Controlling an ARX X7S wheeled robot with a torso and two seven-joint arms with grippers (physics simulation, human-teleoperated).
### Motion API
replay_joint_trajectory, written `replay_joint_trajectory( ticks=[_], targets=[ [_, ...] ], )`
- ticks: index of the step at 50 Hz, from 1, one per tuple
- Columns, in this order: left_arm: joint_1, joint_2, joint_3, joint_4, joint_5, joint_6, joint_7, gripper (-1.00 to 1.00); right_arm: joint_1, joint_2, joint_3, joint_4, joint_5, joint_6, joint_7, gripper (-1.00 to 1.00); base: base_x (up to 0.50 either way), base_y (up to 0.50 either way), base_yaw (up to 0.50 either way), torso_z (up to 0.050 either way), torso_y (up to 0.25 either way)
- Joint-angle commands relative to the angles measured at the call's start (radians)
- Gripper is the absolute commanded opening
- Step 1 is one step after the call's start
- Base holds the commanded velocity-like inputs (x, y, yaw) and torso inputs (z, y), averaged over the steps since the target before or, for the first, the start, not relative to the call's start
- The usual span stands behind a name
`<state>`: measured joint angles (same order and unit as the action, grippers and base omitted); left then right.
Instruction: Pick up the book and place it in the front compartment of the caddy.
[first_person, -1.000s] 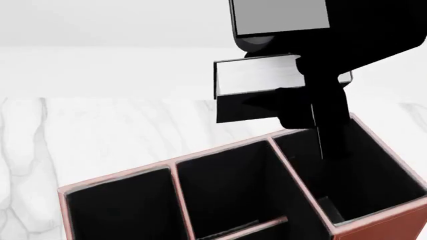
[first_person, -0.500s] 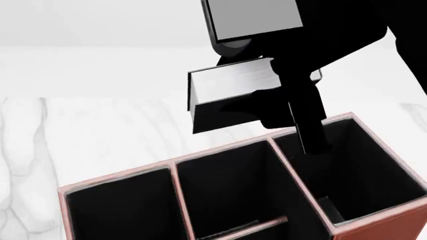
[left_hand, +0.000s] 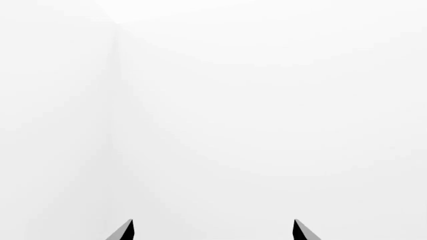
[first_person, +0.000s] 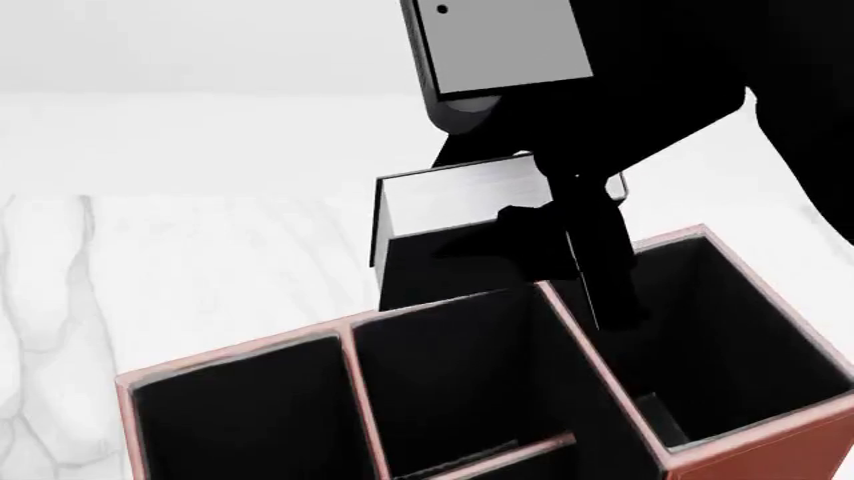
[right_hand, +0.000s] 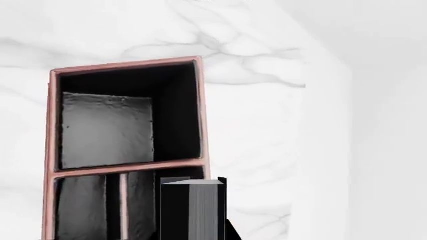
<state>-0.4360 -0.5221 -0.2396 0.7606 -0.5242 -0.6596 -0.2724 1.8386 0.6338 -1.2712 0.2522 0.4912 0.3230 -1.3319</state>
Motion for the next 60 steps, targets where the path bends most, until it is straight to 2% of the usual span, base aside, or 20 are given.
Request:
replay_joint_trajectory(
  ticks=[1, 26, 42, 60],
  targets=[
    [0.002, 0.013, -0.012, -0.004, 0.014, 0.001, 0.018, 1.0, -0.018, -0.03, 0.021, 0.035, -0.001, -0.024, -0.026, -1.0, 0.0, 0.0, 0.0, 0.0, 0.0],
    [0.003, 0.009, -0.013, -0.004, 0.005, 0.003, 0.013, 1.0, -0.065, -0.133, -0.022, 0.243, -0.025, -0.091, -0.075, -1.0, 0.0, 0.0, 0.0, 0.0, 0.001],
    [0.012, 0.009, -0.015, -0.011, 0.009, 0.015, 0.011, 1.0, -0.058, -0.121, -0.045, 0.182, 0.04, 0.022, -0.119, -1.0, 0.0, 0.0, 0.0, 0.001, 0.001],
    [0.016, 0.005, -0.02, -0.009, -0.001, 0.015, 0.007, 1.0, -0.088, -0.195, -0.081, 0.344, 0.021, -0.049, -0.159, -1.0, 0.0, 0.0, 0.0, 0.0, 0.001]
  ],
)
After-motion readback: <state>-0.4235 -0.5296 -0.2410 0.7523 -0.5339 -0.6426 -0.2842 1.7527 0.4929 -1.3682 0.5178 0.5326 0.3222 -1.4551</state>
